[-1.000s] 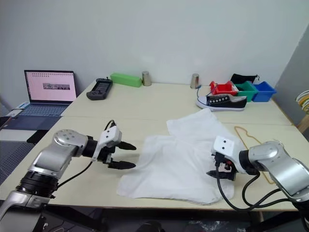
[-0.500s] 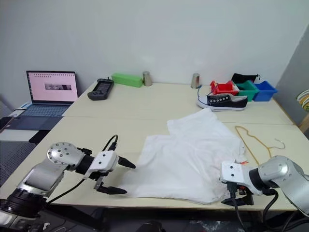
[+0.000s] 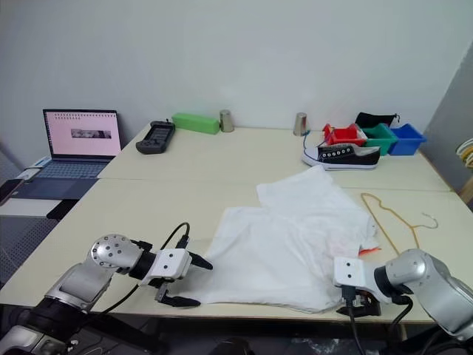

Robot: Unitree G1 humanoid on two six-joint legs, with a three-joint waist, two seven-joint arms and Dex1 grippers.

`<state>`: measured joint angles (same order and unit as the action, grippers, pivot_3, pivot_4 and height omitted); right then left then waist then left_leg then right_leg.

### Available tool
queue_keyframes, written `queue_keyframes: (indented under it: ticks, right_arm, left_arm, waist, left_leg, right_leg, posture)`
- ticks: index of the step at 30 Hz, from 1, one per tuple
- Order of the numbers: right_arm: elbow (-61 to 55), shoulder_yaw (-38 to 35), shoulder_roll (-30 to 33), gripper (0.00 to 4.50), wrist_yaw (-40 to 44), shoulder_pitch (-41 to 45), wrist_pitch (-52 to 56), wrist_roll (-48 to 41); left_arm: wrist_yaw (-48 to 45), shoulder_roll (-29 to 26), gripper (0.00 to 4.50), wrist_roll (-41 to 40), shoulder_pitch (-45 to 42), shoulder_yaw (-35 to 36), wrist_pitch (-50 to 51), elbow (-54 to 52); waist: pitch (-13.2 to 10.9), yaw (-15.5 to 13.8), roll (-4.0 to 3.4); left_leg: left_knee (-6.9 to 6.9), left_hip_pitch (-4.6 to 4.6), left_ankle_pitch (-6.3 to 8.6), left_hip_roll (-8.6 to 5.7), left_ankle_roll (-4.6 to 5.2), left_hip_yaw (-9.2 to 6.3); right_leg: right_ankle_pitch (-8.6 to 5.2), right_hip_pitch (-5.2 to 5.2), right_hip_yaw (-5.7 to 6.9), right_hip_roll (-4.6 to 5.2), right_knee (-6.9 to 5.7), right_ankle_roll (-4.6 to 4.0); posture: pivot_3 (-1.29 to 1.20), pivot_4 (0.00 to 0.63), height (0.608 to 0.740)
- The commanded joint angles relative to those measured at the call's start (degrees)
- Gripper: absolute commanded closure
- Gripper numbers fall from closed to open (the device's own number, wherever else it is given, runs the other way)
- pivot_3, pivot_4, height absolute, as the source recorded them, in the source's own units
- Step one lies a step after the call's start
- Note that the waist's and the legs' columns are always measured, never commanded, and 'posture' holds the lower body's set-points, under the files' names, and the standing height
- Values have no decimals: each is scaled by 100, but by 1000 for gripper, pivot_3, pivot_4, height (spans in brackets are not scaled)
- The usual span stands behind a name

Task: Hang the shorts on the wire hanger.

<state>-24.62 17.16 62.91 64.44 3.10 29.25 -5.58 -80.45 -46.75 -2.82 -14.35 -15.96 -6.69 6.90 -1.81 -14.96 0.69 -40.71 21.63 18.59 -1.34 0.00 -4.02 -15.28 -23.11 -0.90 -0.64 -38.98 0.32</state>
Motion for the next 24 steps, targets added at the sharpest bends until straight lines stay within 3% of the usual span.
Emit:
queue_keyframes:
  ticks: [1,10,16,20,24]
  right_arm:
    - [26,13,-79,2073,34,149,-29,95]
    - [129,-21,-117,4421,85,182,-115,135]
    - [103,-24,-99,4500,127,205,-160,136]
    - [-255,-74,130,4500,407,20,-182,-10]
    - [-854,-457,702,4500,1041,-302,111,-651]
  left_arm:
    - [175,39,1282,179,-112,-56,-81,106]
    - [263,76,3309,202,-183,-13,-135,206]
    - [225,56,4446,-62,-273,131,216,-4]
    - [85,-106,4446,-405,-135,241,813,-590]
    - [-745,-906,4446,-1143,313,330,1660,-1700]
  waist:
    - [0,-44,0]
    - [1,-165,-1]
    - [0,-221,-1]
    - [0,-226,0]
    - [-4,-211,-1]
  left_leg:
    - [0,-1,0,0,0,1]
    - [0,-1,0,1,0,3]
    - [0,0,0,1,0,6]
    - [0,2,0,1,0,6]
    - [0,6,1,3,0,3]
  right_leg:
    - [0,0,-1,-7,0,0]
    - [1,0,-2,-8,0,-1]
    - [0,-1,-2,-9,0,-1]
    - [1,-3,-2,-9,0,0]
    - [0,-7,-2,-8,-1,0]
  posture:
    - [354,0,740]
    - [358,0,740]
    - [368,0,740]
    - [368,0,740]
    - [378,0,740]
